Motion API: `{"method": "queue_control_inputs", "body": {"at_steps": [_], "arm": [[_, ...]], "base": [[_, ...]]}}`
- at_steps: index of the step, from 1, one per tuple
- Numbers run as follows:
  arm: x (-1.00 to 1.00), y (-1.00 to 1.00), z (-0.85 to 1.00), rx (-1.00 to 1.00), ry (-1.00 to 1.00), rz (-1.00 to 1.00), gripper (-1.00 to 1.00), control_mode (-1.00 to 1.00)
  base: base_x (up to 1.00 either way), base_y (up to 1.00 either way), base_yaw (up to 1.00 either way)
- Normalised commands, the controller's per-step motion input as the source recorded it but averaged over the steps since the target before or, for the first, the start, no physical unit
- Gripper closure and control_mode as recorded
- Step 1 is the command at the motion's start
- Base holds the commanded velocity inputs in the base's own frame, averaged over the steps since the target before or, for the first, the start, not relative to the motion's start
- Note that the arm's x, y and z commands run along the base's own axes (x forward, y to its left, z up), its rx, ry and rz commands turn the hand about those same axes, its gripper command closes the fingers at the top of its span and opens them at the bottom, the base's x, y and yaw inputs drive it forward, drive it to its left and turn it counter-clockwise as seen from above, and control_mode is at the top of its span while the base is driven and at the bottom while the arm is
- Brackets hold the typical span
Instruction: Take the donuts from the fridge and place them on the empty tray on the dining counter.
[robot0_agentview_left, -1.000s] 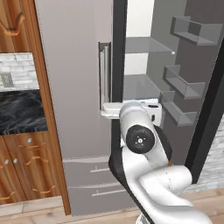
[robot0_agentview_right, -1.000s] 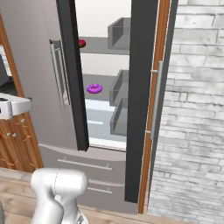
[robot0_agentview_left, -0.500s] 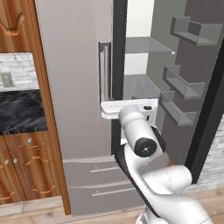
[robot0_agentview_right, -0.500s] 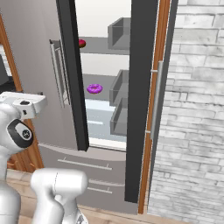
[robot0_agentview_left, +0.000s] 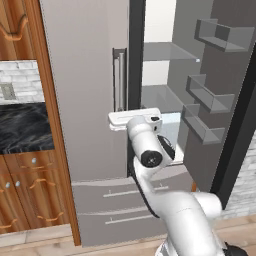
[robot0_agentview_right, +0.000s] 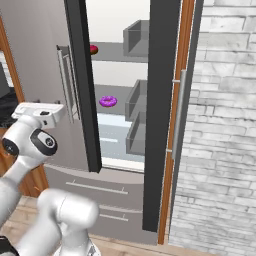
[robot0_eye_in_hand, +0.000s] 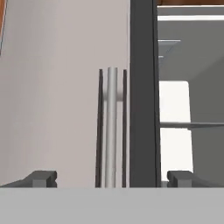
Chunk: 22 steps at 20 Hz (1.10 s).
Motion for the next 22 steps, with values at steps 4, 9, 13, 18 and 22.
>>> {"method": "queue_control_inputs", "body": {"at_steps": [4, 9, 13, 18, 22], "arm": [[0.81, 0.04, -0.09, -0.01, 0.00, -0.10, -1.00, -1.00], [0.75, 0.00, -0.16, 0.00, 0.00, -0.07, -1.00, -1.00], [0.52, 0.19, -0.13, 0.00, 0.00, 0.00, -1.00, -1.00], [0.57, 0.16, -0.06, 0.00, 0.00, 0.00, -1.00, -1.00], [0.42, 0.00, 0.00, 0.00, 0.00, 0.00, -1.00, -1.00]], "base": [[0.00, 0.00, 0.00], [0.00, 0.00, 0.00], [0.00, 0.00, 0.00], [0.00, 0.00, 0.00], [0.00, 0.00, 0.00]]}}
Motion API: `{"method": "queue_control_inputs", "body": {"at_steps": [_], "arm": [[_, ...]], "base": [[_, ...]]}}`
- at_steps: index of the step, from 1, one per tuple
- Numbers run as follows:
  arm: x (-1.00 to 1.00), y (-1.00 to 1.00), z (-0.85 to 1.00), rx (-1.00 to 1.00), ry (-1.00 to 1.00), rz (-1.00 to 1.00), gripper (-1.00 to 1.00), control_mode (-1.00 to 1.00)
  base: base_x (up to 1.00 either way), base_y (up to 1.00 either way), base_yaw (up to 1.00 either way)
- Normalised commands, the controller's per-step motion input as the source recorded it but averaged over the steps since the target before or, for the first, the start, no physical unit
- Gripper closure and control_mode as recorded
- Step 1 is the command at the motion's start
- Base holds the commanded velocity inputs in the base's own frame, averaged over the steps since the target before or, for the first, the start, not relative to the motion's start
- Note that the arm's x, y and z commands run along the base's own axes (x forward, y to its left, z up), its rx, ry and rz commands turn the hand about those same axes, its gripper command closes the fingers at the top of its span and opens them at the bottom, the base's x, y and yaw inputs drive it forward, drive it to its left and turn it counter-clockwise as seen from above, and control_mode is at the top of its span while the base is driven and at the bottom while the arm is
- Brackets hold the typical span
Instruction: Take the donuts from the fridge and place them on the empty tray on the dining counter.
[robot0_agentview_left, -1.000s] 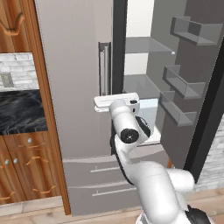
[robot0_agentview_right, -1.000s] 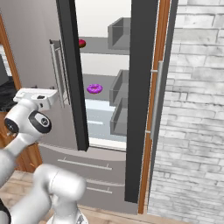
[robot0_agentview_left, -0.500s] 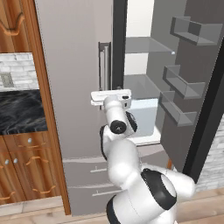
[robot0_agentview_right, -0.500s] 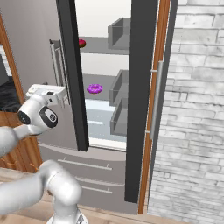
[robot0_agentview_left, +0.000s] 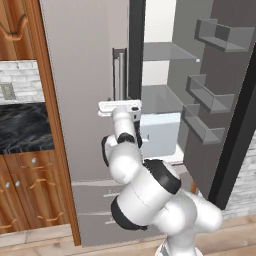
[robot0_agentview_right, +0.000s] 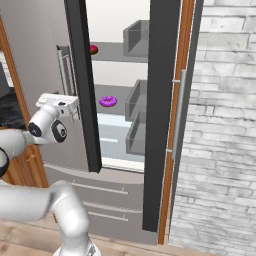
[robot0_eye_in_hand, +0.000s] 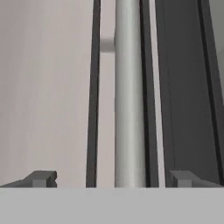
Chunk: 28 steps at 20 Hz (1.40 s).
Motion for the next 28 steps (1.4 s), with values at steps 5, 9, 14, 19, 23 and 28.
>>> {"method": "queue_control_inputs", "body": {"at_steps": [5, 9, 14, 19, 23, 28], "arm": [[0.59, 0.00, 0.00, 0.00, 0.01, 0.00, 1.00, -1.00], [0.27, 0.13, 0.00, 0.03, 0.09, 0.07, 1.00, -1.00], [-0.46, 0.86, 0.09, -0.01, 0.34, 0.27, 1.00, -1.00], [-1.00, 1.00, 0.11, 0.00, 0.41, 0.25, 1.00, -1.00], [-1.00, 1.00, 0.08, 0.00, 0.42, 0.23, 1.00, -1.00], [-1.00, 1.00, -0.07, 0.00, 0.29, 0.13, 1.00, -1.00]], "base": [[0.00, 0.00, 0.00], [0.00, 0.00, 0.00], [0.00, 0.00, 0.00], [0.00, 0.00, 0.00], [0.00, 0.00, 0.00], [0.00, 0.00, 0.00]]}}
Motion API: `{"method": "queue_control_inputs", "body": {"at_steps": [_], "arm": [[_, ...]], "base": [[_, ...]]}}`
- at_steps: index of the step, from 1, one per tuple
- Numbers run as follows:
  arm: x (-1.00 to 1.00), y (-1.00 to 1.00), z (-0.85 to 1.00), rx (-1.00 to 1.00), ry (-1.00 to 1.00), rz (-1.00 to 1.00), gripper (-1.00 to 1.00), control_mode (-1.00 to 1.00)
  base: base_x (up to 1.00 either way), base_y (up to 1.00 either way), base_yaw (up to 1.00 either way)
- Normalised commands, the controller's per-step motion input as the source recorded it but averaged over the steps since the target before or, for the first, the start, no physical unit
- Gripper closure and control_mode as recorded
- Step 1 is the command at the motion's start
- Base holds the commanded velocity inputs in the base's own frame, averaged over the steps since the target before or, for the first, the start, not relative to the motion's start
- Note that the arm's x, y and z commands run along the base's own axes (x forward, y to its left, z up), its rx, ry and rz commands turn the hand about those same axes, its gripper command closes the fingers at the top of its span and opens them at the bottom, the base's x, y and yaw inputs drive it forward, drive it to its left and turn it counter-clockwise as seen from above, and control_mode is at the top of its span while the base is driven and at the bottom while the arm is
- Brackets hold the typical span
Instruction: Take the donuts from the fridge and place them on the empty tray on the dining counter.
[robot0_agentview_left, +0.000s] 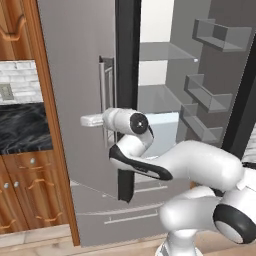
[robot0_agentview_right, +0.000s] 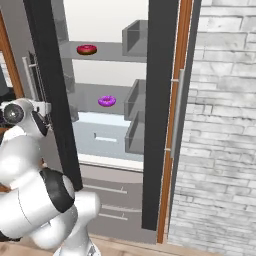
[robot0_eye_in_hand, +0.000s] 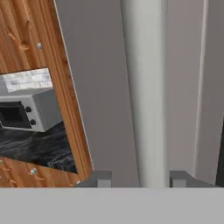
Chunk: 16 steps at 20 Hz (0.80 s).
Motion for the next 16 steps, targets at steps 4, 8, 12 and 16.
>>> {"method": "queue_control_inputs", "body": {"at_steps": [4, 8, 12, 16], "arm": [[-1.00, 1.00, -0.32, -0.01, 0.17, 0.12, 1.00, -1.00], [-1.00, 1.00, -0.37, -0.03, 0.16, 0.12, 1.00, -1.00], [-1.00, 0.58, 0.25, -0.02, -0.09, -0.01, 1.00, -1.00], [-0.96, -0.79, 1.00, 0.03, -0.25, -0.03, 1.00, -1.00]], "base": [[0.00, 0.00, 0.00], [0.00, 0.00, 0.00], [0.00, 0.00, 0.00], [0.00, 0.00, 0.00]]}}
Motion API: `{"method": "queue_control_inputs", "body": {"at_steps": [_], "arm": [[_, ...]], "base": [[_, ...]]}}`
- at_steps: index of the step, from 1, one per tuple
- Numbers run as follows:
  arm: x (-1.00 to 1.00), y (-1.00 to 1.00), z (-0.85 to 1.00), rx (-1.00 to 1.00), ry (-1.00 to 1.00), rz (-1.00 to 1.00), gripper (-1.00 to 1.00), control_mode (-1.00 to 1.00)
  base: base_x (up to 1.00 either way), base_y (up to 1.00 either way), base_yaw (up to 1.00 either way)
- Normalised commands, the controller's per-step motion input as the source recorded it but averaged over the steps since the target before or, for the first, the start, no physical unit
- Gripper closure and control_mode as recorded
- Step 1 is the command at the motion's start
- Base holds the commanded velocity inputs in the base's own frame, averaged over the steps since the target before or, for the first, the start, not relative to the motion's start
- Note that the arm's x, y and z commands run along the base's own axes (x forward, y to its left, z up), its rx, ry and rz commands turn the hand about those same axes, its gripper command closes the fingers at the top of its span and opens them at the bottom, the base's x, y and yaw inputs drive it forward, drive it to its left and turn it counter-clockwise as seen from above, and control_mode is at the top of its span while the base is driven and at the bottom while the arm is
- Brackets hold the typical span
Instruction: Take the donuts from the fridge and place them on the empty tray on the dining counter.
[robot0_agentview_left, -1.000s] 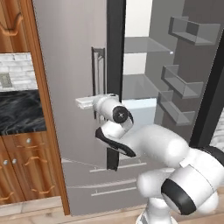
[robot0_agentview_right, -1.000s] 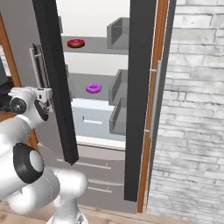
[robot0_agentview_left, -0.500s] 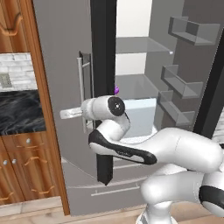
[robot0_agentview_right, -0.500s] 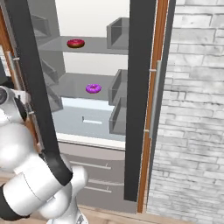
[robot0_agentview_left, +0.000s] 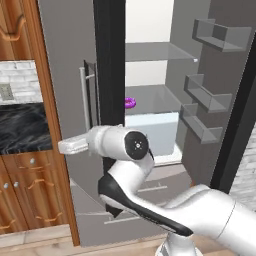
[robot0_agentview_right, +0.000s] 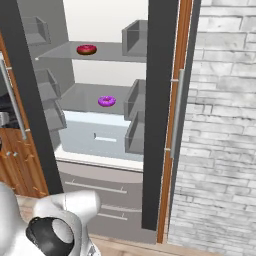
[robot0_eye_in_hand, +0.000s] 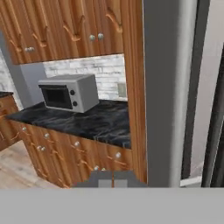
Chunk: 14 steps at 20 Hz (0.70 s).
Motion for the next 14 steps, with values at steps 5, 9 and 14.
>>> {"method": "queue_control_inputs", "body": {"at_steps": [5, 9, 14], "arm": [[-0.22, -0.99, 0.73, 0.21, 0.04, 0.03, 1.00, -1.00], [0.15, -1.00, 0.15, 0.54, 0.32, -0.08, 1.00, -1.00], [0.03, -0.93, 0.26, 0.60, 0.37, -0.20, 1.00, -1.00]], "base": [[0.00, 0.00, 0.00], [0.00, 0.00, 0.00], [0.00, 0.00, 0.00]]}}
